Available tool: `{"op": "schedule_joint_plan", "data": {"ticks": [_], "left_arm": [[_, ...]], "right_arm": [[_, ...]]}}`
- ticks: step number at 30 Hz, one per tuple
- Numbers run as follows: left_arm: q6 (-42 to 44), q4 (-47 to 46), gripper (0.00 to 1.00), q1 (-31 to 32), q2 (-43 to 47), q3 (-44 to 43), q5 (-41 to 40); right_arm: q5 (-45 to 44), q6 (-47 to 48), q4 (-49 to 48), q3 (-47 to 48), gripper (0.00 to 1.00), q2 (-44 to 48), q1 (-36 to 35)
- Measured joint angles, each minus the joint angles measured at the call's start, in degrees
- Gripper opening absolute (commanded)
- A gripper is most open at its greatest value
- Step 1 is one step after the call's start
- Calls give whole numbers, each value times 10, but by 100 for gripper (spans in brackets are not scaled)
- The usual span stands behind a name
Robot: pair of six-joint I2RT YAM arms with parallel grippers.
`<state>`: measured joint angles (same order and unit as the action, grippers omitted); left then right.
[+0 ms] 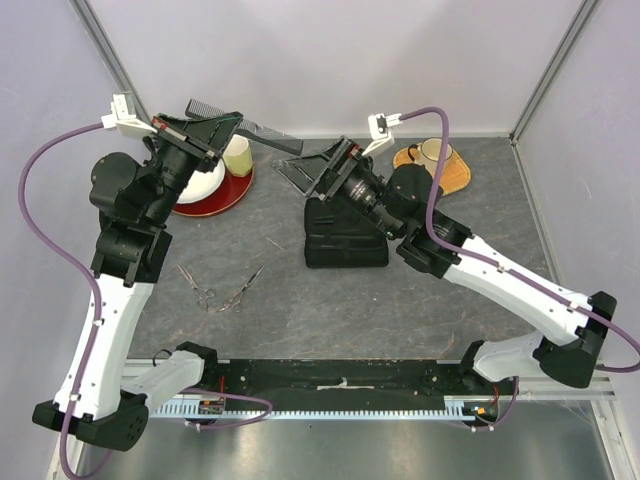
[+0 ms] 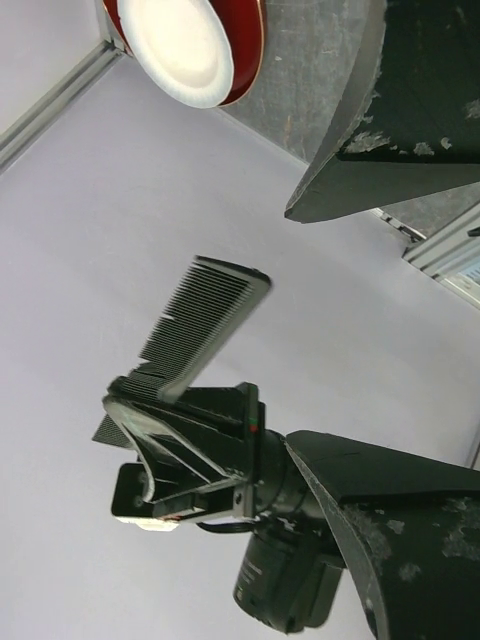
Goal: Sort the hair-cutting tools
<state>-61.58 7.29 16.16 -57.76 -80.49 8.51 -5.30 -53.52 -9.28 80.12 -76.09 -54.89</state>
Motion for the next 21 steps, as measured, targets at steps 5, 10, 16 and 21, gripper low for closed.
{"op": "schedule_joint_plan", "data": {"ticks": [5, 10, 16, 21], "left_arm": [[-12, 26, 2, 0, 5, -3, 0], [-19, 41, 2, 0, 5, -3, 0], [-19, 48, 2, 0, 5, -3, 0], [-19, 49, 2, 0, 6, -3, 0]], "right_arm": [[4, 7, -5, 31, 86, -33, 8], [32, -6, -37, 42, 76, -54, 24], [73, -33, -79, 43, 61, -72, 36], [100, -55, -111, 26, 43, -73, 49]]}}
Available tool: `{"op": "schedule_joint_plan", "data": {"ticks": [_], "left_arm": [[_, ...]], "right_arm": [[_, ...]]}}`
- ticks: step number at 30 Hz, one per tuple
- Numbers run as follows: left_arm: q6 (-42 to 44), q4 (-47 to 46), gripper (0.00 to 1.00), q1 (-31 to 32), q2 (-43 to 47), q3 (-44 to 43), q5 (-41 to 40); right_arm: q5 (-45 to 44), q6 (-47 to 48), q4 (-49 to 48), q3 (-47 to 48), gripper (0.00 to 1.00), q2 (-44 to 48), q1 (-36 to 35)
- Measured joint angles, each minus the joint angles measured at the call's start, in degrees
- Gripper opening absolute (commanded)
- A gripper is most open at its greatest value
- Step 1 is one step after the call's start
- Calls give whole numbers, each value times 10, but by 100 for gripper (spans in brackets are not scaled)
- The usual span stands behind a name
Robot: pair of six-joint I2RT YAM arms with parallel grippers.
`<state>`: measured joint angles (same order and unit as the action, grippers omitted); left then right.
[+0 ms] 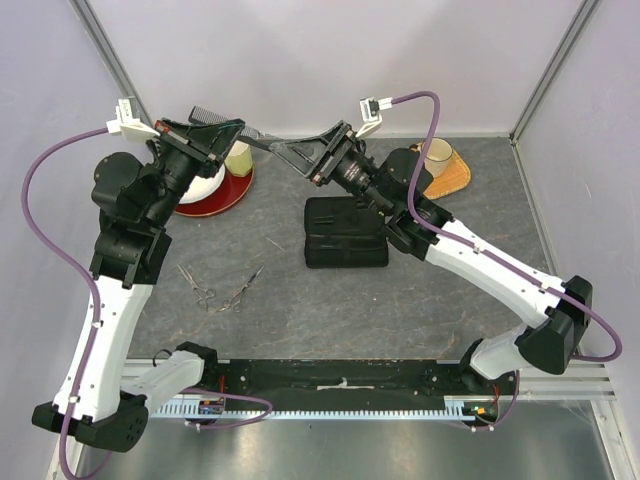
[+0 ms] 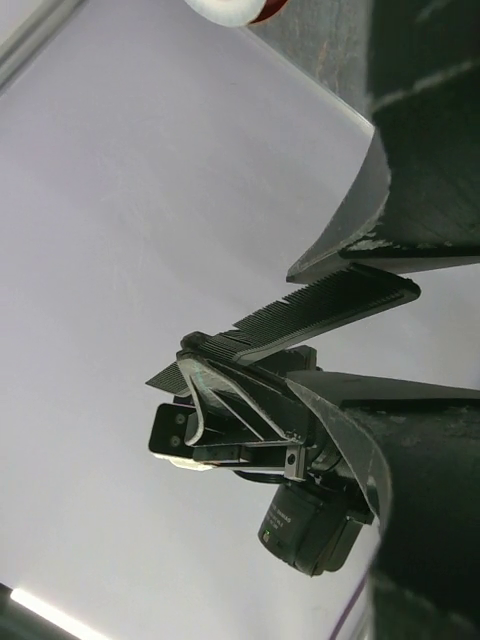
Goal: Sort the hair-cutting tools
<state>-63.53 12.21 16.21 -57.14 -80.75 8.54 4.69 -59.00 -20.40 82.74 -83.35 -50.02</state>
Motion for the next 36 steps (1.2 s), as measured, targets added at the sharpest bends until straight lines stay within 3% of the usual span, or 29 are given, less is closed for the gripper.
{"op": "schedule_joint_plan", "data": {"ticks": [6, 7, 9, 10, 13, 17, 22, 30, 36], "left_arm": [[0, 0, 2, 0, 3, 0, -1], [0, 0, 4, 0, 4, 0, -1], [0, 2, 21, 0, 4, 0, -2], [-1, 3, 39, 0, 4, 0, -2], [0, 10, 71, 0, 5, 0, -4], [2, 18, 85, 0, 13, 13, -4], [26, 56, 86, 0, 35, 33, 7], [79, 109, 81, 0, 66, 129, 56], [104, 115, 79, 1, 15, 184, 116]], "right_arm": [[24, -27, -21, -3, 17, -8, 11], [27, -32, -23, -4, 9, -10, 12], [32, -42, -28, -4, 3, -10, 13], [33, -45, -31, -4, 0, -10, 14], [37, -51, -30, -4, 0, -10, 17], [37, -51, -10, -8, 0, -10, 23], [45, -48, 37, -34, 0, -3, 50], [45, 35, 219, -112, 0, 64, 123], [59, 105, 358, -176, 0, 117, 201]]}}
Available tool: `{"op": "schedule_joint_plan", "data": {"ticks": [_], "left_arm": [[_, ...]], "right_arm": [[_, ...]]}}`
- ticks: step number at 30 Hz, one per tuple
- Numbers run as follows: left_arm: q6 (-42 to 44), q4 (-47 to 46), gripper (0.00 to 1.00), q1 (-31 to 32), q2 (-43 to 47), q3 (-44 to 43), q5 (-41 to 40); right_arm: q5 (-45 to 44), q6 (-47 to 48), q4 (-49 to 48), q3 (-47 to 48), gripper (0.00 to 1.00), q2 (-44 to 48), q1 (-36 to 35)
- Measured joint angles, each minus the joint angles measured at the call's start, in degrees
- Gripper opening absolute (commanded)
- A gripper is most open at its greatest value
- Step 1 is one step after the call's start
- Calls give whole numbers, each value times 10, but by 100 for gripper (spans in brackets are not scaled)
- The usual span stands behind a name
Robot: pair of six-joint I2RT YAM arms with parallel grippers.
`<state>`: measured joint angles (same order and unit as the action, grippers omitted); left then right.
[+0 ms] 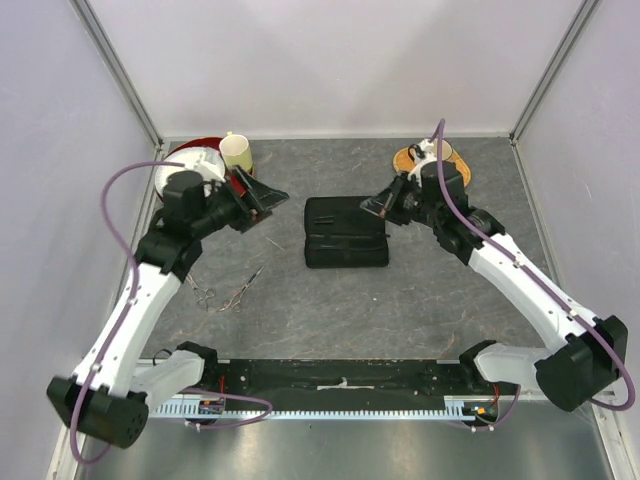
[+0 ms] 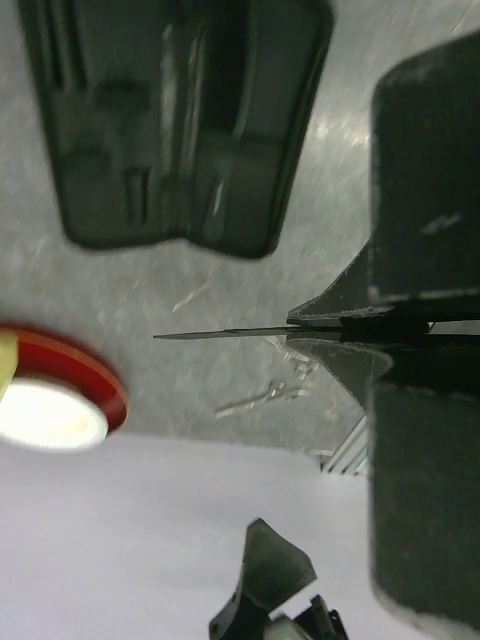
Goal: Sort the hair-cutting tools
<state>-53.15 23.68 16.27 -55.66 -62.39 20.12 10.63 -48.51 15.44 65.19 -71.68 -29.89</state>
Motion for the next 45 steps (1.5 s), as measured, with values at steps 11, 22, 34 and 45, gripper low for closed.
{"op": "schedule_joint_plan", "data": {"ticks": [11, 22, 34, 45], "left_arm": [[59, -52, 72, 39, -241, 75, 61], [100, -77, 54, 48, -414, 75, 72], [127, -76, 46, 47, -470, 74, 75], [127, -37, 44, 48, -495, 42, 76]], "right_arm": [[117, 72, 121, -85, 0, 24, 116], [146, 123, 125, -144, 5, 11, 180], [153, 149, 84, -191, 5, -6, 202], [170, 142, 48, -187, 5, -5, 204]]}}
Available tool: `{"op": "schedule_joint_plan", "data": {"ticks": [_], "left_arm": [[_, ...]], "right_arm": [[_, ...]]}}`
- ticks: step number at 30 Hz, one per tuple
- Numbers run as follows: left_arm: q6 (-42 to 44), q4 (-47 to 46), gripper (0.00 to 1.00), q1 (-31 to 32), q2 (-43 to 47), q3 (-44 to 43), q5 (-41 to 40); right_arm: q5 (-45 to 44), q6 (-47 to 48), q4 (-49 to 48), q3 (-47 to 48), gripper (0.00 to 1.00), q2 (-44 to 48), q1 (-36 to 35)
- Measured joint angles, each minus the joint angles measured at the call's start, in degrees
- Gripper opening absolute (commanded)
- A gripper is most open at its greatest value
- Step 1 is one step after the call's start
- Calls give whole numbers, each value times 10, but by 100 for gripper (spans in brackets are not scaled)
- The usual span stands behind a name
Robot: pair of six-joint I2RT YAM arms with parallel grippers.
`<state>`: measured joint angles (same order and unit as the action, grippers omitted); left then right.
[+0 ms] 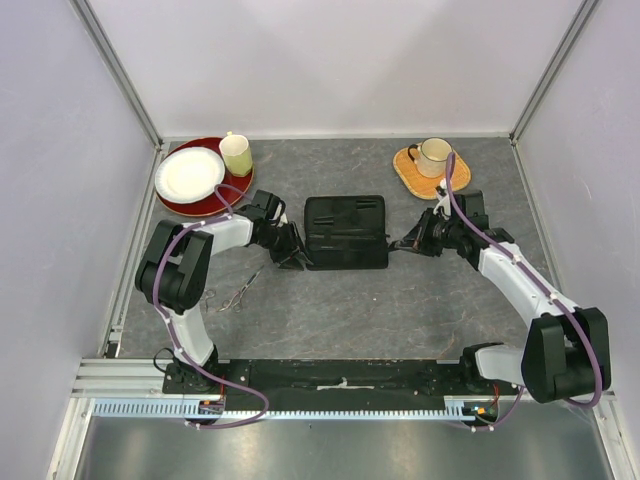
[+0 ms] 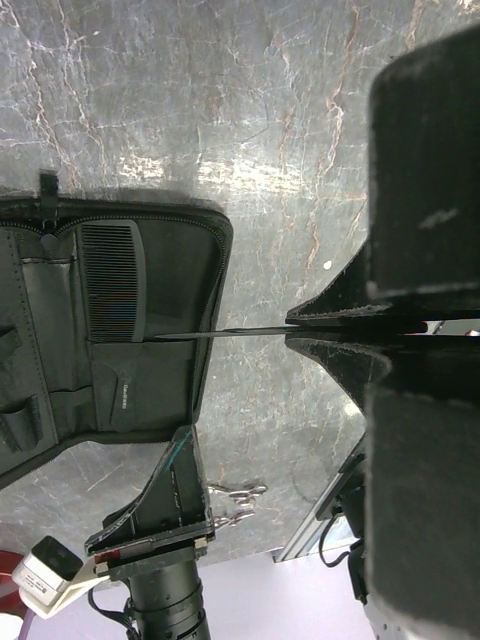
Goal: Sort the hair-cutting tools
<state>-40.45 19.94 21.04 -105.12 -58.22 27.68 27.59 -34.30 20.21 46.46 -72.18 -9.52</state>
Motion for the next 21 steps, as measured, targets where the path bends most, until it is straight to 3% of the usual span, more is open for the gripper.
{"op": "schedule_joint_plan", "data": {"ticks": [21], "left_arm": [[1, 6, 41, -1, -4, -3, 0]], "right_arm": [[24, 1, -113, -47, 5, -119, 4]]}}
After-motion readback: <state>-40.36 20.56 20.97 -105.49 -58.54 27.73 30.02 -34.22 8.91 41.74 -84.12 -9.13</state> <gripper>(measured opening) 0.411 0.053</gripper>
